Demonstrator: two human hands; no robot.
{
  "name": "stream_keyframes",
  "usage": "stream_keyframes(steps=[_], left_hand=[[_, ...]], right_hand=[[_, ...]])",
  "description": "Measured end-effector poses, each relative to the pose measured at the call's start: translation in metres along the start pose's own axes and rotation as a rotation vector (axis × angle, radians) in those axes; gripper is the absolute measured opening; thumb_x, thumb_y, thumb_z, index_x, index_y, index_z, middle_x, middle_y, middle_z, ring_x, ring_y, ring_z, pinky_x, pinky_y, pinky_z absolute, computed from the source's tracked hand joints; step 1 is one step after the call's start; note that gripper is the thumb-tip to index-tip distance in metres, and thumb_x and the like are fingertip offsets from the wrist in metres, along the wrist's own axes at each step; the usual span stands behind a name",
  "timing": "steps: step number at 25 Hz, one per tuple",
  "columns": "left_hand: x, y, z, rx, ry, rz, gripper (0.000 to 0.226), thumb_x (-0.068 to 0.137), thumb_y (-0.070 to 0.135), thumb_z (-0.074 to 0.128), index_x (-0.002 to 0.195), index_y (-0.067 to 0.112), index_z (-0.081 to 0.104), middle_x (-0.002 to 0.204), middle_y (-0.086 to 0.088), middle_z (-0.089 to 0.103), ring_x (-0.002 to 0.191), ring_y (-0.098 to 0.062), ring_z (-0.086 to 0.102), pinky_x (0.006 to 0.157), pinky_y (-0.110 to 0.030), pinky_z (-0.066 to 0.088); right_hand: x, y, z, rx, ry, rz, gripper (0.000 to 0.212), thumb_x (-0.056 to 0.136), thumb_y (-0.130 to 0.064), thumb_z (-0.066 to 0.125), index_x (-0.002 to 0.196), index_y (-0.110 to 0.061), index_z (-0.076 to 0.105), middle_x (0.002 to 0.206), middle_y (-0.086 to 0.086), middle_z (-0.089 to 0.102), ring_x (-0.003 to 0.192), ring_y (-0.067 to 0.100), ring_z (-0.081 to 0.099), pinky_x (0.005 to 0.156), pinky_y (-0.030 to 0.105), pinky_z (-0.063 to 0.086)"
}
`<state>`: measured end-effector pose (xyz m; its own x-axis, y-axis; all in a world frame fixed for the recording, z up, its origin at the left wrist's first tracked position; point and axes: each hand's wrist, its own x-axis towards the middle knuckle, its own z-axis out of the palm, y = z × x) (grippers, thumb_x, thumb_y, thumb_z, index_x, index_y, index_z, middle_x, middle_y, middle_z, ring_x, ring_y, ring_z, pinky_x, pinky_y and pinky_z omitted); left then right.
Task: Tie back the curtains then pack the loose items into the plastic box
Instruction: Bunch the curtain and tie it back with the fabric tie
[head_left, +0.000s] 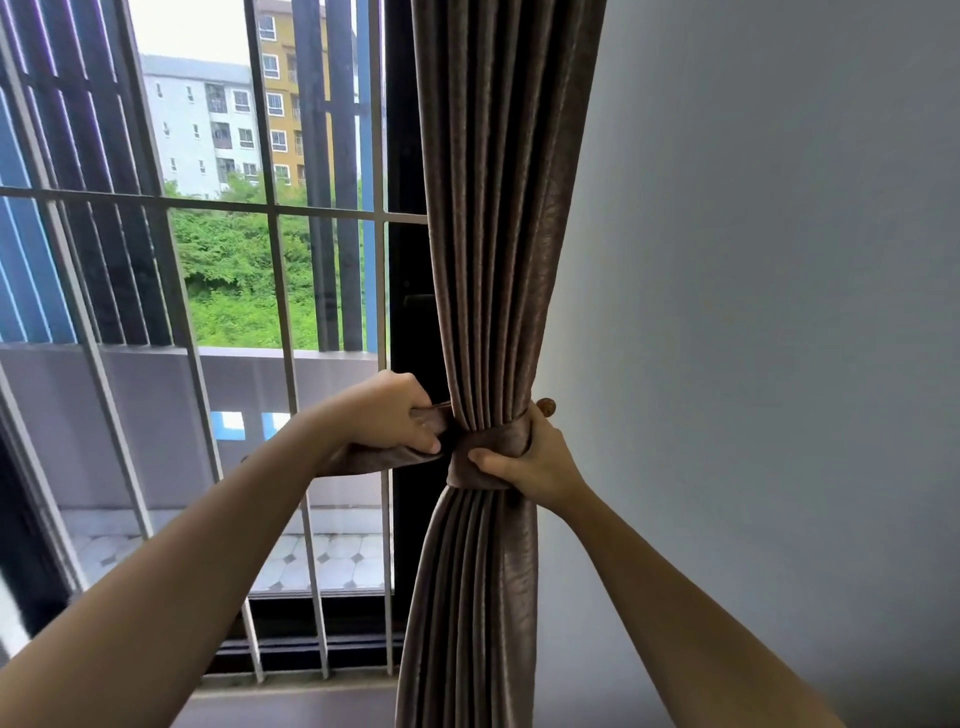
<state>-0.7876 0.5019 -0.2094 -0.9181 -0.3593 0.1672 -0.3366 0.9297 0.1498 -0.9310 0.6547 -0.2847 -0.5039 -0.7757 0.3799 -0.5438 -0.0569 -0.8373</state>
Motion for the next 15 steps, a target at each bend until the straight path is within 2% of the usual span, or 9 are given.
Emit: stream_keyframes(steps=[4, 7, 9, 10, 12, 13, 15], left_hand=[[-0.008, -0.001, 0.01, 0.016, 0.023, -0.058, 0.028, 0.074, 0.035, 0.074, 0.061, 0.02, 0.053, 0.057, 0.004, 0.049, 0.057, -0.015, 0.048, 0.048, -0.024, 0.034], [-0.015, -0.006, 0.015, 0.051, 0.166, -0.164, 0.019, 0.08, 0.033, 0.067, 0.074, 0.015, 0.064, 0.061, 0.003, 0.05, 0.057, -0.016, 0.051, 0.048, -0.024, 0.032], [-0.017, -0.01, 0.014, 0.114, 0.267, -0.234, 0.022, 0.081, 0.036, 0.064, 0.082, 0.015, 0.068, 0.066, 0.0, 0.052, 0.062, -0.022, 0.055, 0.052, -0.025, 0.034], [-0.019, -0.01, 0.012, 0.118, 0.251, -0.241, 0.023, 0.08, 0.037, 0.065, 0.083, 0.015, 0.069, 0.068, -0.001, 0.054, 0.063, -0.022, 0.056, 0.052, -0.025, 0.035], [-0.025, -0.006, 0.011, 0.044, 0.175, -0.191, 0.023, 0.078, 0.038, 0.069, 0.072, 0.017, 0.065, 0.064, 0.001, 0.055, 0.058, -0.014, 0.053, 0.048, -0.023, 0.035], [-0.03, -0.001, 0.01, -0.035, 0.155, -0.143, 0.027, 0.078, 0.037, 0.071, 0.062, 0.017, 0.059, 0.058, 0.003, 0.052, 0.052, -0.007, 0.048, 0.046, -0.017, 0.033], [-0.045, 0.012, 0.009, -0.21, 0.158, -0.054, 0.042, 0.079, 0.032, 0.072, 0.051, 0.017, 0.044, 0.046, 0.009, 0.041, 0.042, -0.005, 0.043, 0.043, -0.014, 0.034]], right_hand=[[-0.003, 0.001, 0.001, -0.024, 0.033, -0.02, 0.065, 0.071, -0.023, 0.081, 0.127, -0.019, 0.048, 0.103, -0.011, 0.064, 0.093, 0.004, 0.063, 0.077, 0.012, 0.049], [-0.005, -0.003, 0.002, -0.041, 0.008, -0.027, 0.061, 0.072, -0.023, 0.08, 0.125, -0.02, 0.049, 0.104, -0.009, 0.064, 0.093, 0.009, 0.064, 0.078, 0.016, 0.051], [-0.006, -0.006, 0.004, -0.035, -0.022, -0.013, 0.059, 0.072, -0.025, 0.079, 0.123, -0.02, 0.05, 0.107, -0.005, 0.065, 0.097, 0.014, 0.064, 0.084, 0.024, 0.054], [-0.008, -0.007, 0.006, -0.028, -0.018, -0.007, 0.061, 0.071, -0.03, 0.079, 0.123, -0.02, 0.05, 0.11, -0.004, 0.065, 0.098, 0.014, 0.064, 0.087, 0.029, 0.055], [-0.014, -0.005, 0.011, -0.107, 0.092, -0.025, 0.07, 0.064, -0.049, 0.077, 0.122, -0.021, 0.051, 0.114, -0.004, 0.061, 0.1, 0.013, 0.061, 0.089, 0.032, 0.054], [-0.016, -0.003, 0.014, -0.166, 0.168, -0.031, 0.074, 0.061, -0.057, 0.075, 0.12, -0.021, 0.05, 0.114, -0.005, 0.058, 0.1, 0.012, 0.059, 0.087, 0.03, 0.054], [-0.021, -0.005, 0.015, -0.151, 0.24, -0.015, 0.069, 0.063, -0.056, 0.078, 0.112, -0.02, 0.046, 0.11, -0.004, 0.057, 0.097, 0.012, 0.059, 0.082, 0.028, 0.054]])
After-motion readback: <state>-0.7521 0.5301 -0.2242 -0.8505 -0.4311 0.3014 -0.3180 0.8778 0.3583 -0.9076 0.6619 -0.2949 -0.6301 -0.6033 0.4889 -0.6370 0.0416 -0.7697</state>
